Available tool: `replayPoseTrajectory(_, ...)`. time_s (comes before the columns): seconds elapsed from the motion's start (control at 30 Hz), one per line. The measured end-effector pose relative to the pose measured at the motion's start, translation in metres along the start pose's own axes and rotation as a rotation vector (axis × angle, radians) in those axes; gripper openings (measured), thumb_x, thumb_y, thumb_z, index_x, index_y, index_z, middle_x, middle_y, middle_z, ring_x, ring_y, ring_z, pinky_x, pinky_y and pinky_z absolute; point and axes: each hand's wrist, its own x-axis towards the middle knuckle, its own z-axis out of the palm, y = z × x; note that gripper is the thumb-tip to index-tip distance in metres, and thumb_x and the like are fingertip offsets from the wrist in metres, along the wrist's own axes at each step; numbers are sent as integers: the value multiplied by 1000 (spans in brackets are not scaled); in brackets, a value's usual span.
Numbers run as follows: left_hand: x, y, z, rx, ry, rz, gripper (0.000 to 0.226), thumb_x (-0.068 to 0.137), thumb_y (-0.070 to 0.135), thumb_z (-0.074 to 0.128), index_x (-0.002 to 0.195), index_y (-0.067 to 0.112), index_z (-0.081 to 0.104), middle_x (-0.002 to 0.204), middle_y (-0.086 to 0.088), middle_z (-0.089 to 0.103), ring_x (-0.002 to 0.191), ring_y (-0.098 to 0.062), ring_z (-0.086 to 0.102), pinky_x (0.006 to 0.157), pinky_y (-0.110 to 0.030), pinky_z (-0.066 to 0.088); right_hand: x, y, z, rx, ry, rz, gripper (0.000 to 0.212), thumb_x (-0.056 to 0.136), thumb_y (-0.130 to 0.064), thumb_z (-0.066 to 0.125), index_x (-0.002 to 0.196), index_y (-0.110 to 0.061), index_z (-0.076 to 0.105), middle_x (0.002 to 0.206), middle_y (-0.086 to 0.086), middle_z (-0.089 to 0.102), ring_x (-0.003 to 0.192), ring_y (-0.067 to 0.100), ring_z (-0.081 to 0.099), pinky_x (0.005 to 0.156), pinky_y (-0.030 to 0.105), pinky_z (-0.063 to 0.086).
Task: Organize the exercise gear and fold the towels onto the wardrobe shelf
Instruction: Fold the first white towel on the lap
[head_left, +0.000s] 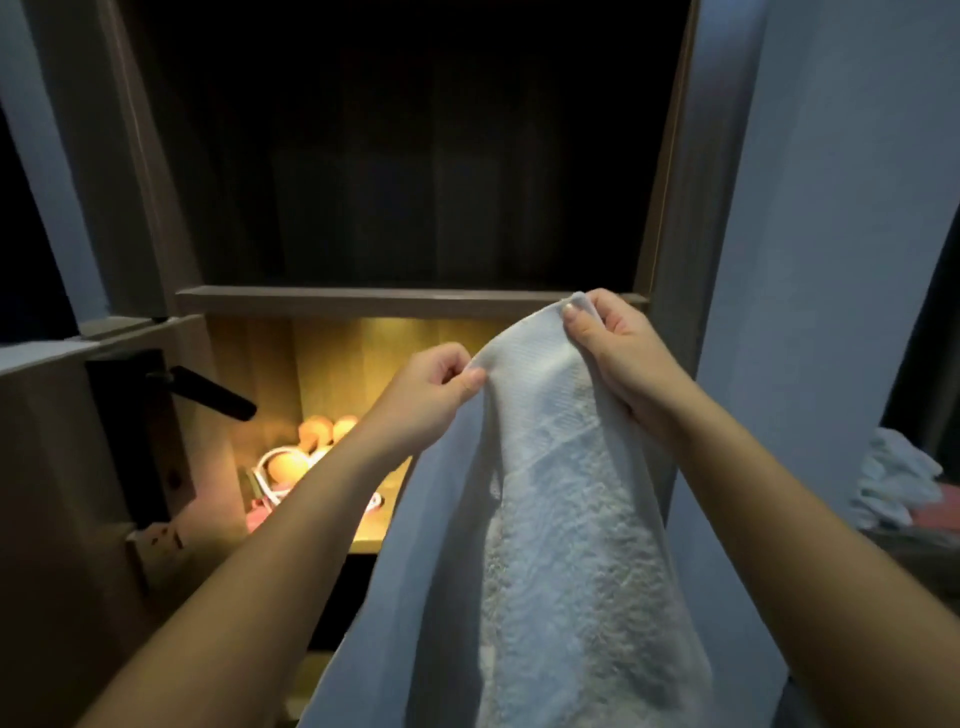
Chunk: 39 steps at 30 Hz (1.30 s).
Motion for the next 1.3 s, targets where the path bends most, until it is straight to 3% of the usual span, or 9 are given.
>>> replayPoseTrajectory(0.23,-76,-71,56,-147,-60,-1,26,95,31,51,72,19,50,63,16,45,61,0,38,58,-19,32,-63,52,18,48,-78,146,21,98,-37,52,97,-18,62,94,2,65,82,12,61,73,25,50)
replayPoseTrajectory(0.37,-111,-109,83,-183,-212,-150,28,94,36,58,100,10,66,89,-1,68,83,-18,62,76,-36,48,-81,73,21,32,-127,171,24,97,-31,54,97,-8,60,87,7,60,78,9,55,69,22,47)
replayPoseTrajectory(0.43,-126,-127,95,-174,-254,-245,19,95,31,60,109,21,68,100,5,72,95,-10,66,86,-33,53,-85,78,18,6,-133,145,20,97,-29,54,94,-10,60,83,-2,59,74,4,54,64,14,46)
replayPoseTrajectory(0.63,-146,-165,93,16,-238,-362,19,94,29,60,80,17,63,78,1,59,75,-10,58,71,-30,48,-88,93,-5,-65,-48,162,15,97,-31,56,89,-19,61,81,-8,62,72,2,56,62,14,47)
replayPoseTrajectory(0.77,-139,-152,80,44,-108,-221,29,96,18,58,77,-3,54,76,-13,52,71,-19,51,66,-33,40,-94,105,-6,-401,-12,157,8,95,-31,55,90,-26,58,84,-11,61,78,5,57,64,24,44)
replayPoseTrajectory(0.87,-124,-124,69,123,-101,-55,24,96,19,51,74,9,54,76,1,52,74,-8,50,65,-23,36,-106,111,8,-573,-221,139,7,93,-31,56,93,-25,59,87,-7,60,81,11,56,71,37,49)
replayPoseTrajectory(1.1,-109,-52,36,289,-160,131,14,93,23,56,79,24,57,77,11,54,80,0,50,64,-13,34,-123,112,16,-363,-302,122,9,93,-37,54,87,-33,59,83,-16,62,80,5,58,66,31,49)
replayPoseTrajectory(1.2,-105,-33,21,260,-174,101,9,86,36,59,87,27,58,81,15,58,80,-2,54,65,-13,39,-118,126,10,-494,-201,200,10,94,-33,54,85,-30,57,78,-12,63,76,9,58,66,34,48)
replayPoseTrajectory(1.3,-104,-42,20,241,-180,-134,29,87,40,67,110,31,52,103,12,59,96,-6,56,77,-28,45,-118,147,3,-710,-111,373,13,99,-33,45,91,-25,51,87,1,62,77,22,55,63,36,43)
